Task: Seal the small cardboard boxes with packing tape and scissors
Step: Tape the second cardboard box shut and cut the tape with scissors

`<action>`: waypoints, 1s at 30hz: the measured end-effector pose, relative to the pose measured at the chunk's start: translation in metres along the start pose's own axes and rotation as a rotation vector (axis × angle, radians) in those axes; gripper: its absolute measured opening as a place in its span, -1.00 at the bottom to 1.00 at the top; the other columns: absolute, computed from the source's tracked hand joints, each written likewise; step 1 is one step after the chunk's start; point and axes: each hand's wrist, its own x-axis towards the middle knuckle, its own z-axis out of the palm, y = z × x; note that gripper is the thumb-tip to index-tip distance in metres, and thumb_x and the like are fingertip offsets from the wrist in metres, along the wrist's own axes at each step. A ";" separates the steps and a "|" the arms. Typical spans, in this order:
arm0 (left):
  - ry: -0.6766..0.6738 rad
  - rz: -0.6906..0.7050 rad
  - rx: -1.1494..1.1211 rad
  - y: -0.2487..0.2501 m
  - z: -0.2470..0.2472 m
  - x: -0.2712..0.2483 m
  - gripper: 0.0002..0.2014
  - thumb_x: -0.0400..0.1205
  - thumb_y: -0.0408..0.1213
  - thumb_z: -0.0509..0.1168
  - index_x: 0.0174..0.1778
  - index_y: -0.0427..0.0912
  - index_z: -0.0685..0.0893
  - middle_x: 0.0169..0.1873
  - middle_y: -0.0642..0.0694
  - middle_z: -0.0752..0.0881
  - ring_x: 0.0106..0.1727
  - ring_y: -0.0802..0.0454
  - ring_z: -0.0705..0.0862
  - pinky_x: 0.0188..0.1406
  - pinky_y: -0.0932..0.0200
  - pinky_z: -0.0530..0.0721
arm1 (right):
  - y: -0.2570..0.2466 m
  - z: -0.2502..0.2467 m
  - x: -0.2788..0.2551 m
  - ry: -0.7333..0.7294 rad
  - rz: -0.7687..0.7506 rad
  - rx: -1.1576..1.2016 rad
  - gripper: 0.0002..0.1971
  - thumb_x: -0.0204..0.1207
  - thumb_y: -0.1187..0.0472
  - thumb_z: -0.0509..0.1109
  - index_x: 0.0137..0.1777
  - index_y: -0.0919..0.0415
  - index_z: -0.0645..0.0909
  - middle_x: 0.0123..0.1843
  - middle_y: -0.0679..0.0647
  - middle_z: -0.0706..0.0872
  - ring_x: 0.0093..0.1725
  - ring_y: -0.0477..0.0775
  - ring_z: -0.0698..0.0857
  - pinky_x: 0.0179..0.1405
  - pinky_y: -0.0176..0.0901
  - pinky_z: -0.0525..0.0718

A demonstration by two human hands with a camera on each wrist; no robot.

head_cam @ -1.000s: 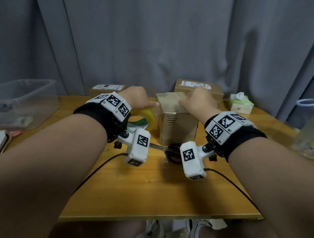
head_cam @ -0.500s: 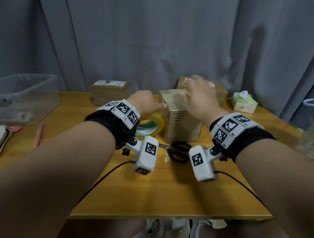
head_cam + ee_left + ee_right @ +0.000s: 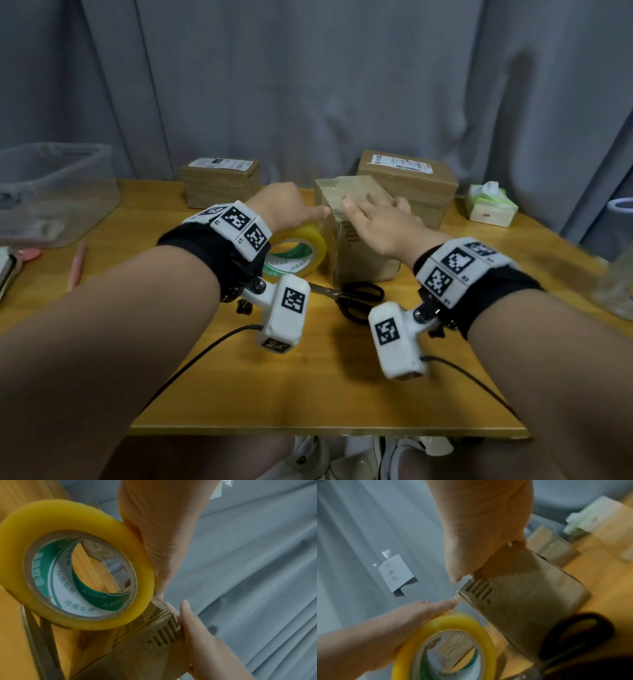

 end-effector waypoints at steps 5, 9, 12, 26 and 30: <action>-0.011 -0.037 -0.015 -0.017 -0.005 -0.003 -0.40 0.62 0.24 0.14 -0.49 -0.24 0.50 -0.50 -0.09 0.50 -0.32 -0.05 0.53 -0.27 0.11 0.42 | -0.007 0.010 0.018 0.049 -0.049 0.134 -0.43 0.68 -0.27 -0.26 0.62 -0.23 0.24 0.71 -0.16 0.08 0.67 0.25 -0.04 0.58 0.30 -0.03; -0.001 -0.078 -0.079 -0.025 -0.003 0.006 -0.42 0.63 0.21 0.16 -0.21 -0.33 0.66 -0.38 -0.12 0.55 -0.23 -0.06 0.55 -0.24 0.13 0.43 | -0.014 0.011 0.041 0.036 -0.069 0.070 -0.48 0.70 -0.23 -0.26 0.62 -0.31 0.20 0.71 -0.16 0.08 0.68 0.25 -0.04 0.59 0.39 -0.18; -0.003 -0.119 -0.126 -0.027 -0.002 0.018 -0.48 0.59 0.22 0.21 -0.30 -0.24 0.59 -0.37 -0.11 0.56 -0.25 -0.06 0.56 -0.29 0.14 0.42 | -0.022 0.007 0.055 0.060 -0.051 0.006 -0.51 0.73 -0.15 -0.25 0.62 -0.28 0.19 0.70 -0.09 0.15 0.68 0.22 -0.03 0.55 0.38 -0.30; 0.060 0.166 -0.363 -0.068 0.005 -0.032 -0.48 0.51 0.01 0.42 0.39 0.12 0.49 0.26 -0.05 0.55 0.23 0.08 0.53 0.15 0.26 0.46 | -0.038 0.022 0.063 0.169 -0.067 -0.059 -0.45 0.64 -0.22 -0.01 0.53 -0.02 0.41 0.62 0.06 0.36 0.64 0.16 0.20 0.60 0.31 -0.16; 0.108 0.197 -0.244 -0.064 -0.002 -0.041 -0.54 0.56 0.02 0.37 0.38 0.13 0.48 0.22 -0.09 0.61 0.21 -0.02 0.58 0.17 0.08 0.55 | -0.039 0.021 0.059 0.163 -0.056 -0.060 -0.45 0.65 -0.23 -0.02 0.53 -0.01 0.41 0.61 0.07 0.38 0.63 0.15 0.22 0.60 0.31 -0.15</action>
